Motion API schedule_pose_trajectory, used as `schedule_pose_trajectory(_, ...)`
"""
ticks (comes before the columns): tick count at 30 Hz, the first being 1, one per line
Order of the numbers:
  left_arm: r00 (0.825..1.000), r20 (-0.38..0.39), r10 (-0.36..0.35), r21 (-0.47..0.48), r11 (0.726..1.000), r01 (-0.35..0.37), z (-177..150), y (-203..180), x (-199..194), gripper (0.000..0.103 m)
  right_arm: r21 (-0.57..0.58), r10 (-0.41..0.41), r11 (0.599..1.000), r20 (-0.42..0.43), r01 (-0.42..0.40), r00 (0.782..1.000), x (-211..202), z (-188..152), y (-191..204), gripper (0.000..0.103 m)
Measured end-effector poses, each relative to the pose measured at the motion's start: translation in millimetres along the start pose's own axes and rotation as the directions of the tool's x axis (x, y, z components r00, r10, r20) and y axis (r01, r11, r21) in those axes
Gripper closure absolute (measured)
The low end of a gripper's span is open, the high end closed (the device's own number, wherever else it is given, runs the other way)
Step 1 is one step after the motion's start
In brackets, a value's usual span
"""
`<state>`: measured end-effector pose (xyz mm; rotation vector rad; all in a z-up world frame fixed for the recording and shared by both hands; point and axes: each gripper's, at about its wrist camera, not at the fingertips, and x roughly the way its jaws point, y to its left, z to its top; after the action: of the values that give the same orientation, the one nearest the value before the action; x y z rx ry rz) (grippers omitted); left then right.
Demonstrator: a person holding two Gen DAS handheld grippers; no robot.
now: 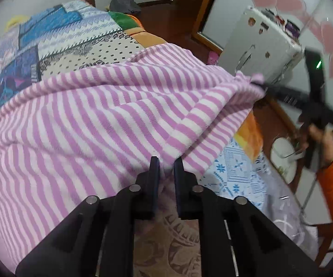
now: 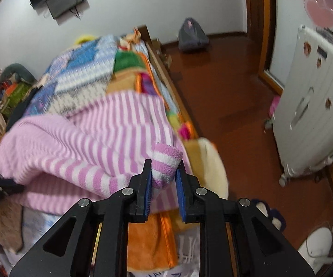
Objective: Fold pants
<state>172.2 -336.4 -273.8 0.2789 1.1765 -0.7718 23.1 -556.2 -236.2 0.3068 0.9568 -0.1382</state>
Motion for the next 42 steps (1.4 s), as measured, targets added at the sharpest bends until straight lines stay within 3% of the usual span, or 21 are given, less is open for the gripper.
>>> schedule_pose_trajectory(9,0.995,0.101,0.02,-0.04,0.999,-0.016,5.3,11.1,-50.1,0.089,0.011,-0.014,1.0,-0.039,0.015,0.999,2.9,-7.3,-9.4,0.079)
schedule_pose_trajectory(13,0.985,0.152,0.082,-0.06,0.995,-0.074,17.9,27.7,-65.0,0.074,0.013,-0.051,0.999,-0.041,0.051,0.998,-7.5,-4.4,-16.4,0.073)
schedule_pose_trajectory(15,0.978,0.165,0.129,-0.087,0.989,-0.116,25.1,42.1,-66.6,0.072,0.029,-0.052,0.998,-0.021,0.053,0.998,-15.6,1.0,-20.7,0.072)
schedule_pose_trajectory(20,0.974,0.152,0.17,-0.169,0.975,-0.144,38.2,77.7,-58.9,0.072,0.033,-0.055,0.998,0.024,0.054,0.998,-20.8,24.4,-23.4,0.069)
schedule_pose_trajectory(25,0.959,0.137,0.246,-0.195,0.956,-0.218,43.1,101.0,-46.4,0.07,-0.015,-0.053,0.998,0.006,0.053,0.999,0.6,43.5,-12.4,0.067)
schedule_pose_trajectory(28,0.963,0.111,0.247,-0.217,0.951,-0.219,43.3,114.7,-34.3,0.068,-0.04,-0.048,0.998,-0.006,0.048,0.999,17.0,48.8,-4.6,0.055)
schedule_pose_trajectory(34,0.969,0.064,0.239,-0.25,0.944,-0.216,40.7,133.4,-9.5,0.068,-0.049,-0.033,0.998,-0.073,0.029,0.997,52.8,49.3,-2.1,0.055)
schedule_pose_trajectory(42,0.959,0.073,0.274,-0.217,0.943,-0.253,42.2,125.3,-4.4,0.063,-0.061,-0.007,0.998,-0.098,0.001,0.995,67.5,43.0,0.0,0.058)
